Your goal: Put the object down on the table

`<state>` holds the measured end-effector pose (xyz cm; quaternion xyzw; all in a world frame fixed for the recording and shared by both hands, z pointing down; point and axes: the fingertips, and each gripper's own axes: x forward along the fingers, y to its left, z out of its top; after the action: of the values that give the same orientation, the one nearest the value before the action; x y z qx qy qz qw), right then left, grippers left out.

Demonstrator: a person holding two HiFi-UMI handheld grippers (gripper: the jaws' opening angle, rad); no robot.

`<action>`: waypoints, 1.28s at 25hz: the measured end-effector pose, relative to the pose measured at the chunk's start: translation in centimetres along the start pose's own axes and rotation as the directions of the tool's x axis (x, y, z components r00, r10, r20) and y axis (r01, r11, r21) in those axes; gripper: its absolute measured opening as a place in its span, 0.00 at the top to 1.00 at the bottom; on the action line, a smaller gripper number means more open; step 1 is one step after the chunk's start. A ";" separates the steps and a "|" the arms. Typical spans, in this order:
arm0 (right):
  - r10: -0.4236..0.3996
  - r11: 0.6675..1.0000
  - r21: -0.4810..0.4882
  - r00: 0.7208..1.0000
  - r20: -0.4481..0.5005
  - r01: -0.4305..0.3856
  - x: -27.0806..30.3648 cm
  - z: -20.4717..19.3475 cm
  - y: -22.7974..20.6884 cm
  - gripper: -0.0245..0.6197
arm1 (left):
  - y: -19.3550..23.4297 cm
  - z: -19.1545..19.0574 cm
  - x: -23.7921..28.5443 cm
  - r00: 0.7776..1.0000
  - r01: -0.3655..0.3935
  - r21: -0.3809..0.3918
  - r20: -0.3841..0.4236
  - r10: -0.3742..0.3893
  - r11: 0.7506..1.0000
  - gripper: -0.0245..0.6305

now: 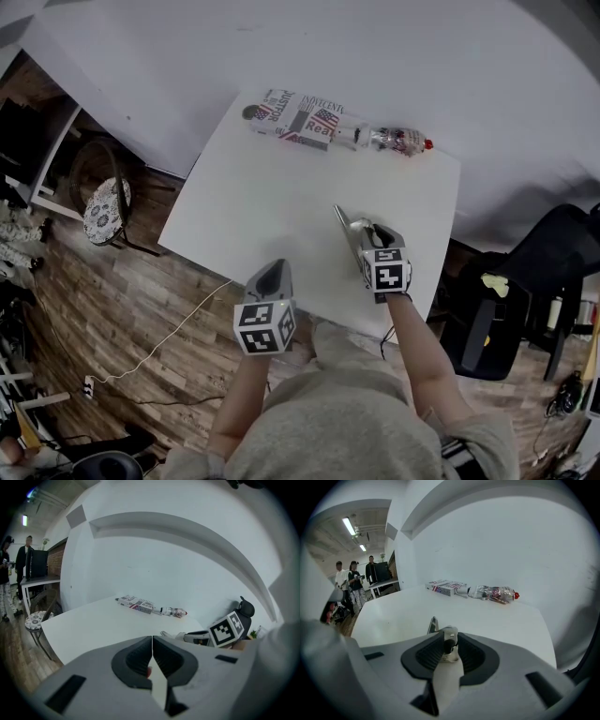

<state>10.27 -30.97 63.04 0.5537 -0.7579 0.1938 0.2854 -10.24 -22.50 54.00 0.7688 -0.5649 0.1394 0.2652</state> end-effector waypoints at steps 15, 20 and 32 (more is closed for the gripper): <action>-0.031 0.999 -0.005 0.999 0.039 0.031 -4.0 -0.5 0.2 0.87 | -1.6 -1.4 -3.5 0.999 -0.005 0.018 0.050 0.004 1.000 0.95; -0.033 0.999 -0.006 0.996 0.087 0.034 -7.6 -0.9 0.7 0.90 | -2.9 -2.0 -5.8 0.997 -0.008 0.024 0.074 0.006 1.000 0.95; -0.002 1.000 -0.011 0.974 0.225 0.004 -18.2 -1.6 3.9 0.95 | -6.1 -5.0 -11.9 0.994 -0.006 0.029 0.112 0.003 1.000 0.95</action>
<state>10.99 -15.52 52.60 0.5715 -0.7856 0.1252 0.2011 -7.92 -8.88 50.42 0.7778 -0.5786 0.1050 0.2217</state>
